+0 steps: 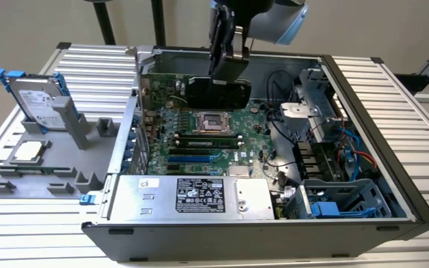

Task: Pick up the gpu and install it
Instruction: 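Insert the gpu into the slot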

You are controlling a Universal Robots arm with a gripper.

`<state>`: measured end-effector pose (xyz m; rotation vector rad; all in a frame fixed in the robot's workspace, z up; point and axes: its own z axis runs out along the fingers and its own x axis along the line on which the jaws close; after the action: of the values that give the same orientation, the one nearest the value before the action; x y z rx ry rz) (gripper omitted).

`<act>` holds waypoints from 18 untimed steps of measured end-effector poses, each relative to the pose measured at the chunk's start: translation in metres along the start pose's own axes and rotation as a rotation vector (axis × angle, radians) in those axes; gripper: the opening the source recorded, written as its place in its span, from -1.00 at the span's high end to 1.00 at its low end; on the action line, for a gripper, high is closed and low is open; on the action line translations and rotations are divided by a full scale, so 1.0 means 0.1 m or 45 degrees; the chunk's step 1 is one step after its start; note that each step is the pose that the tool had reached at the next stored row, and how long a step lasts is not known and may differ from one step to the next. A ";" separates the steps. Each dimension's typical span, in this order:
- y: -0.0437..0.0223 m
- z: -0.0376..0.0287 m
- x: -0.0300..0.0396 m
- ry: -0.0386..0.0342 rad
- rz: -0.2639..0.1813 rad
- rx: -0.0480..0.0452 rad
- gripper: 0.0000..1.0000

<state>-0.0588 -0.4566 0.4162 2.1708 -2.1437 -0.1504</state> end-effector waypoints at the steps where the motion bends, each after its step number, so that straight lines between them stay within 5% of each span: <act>1: -0.001 0.003 -0.002 -0.0013 0.009 0.000 1.00; 18: -0.007 0.035 -0.036 -0.0169 0.131 0.002 1.00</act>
<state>-0.0586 -0.4530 0.4127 2.0602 -2.2572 -0.1564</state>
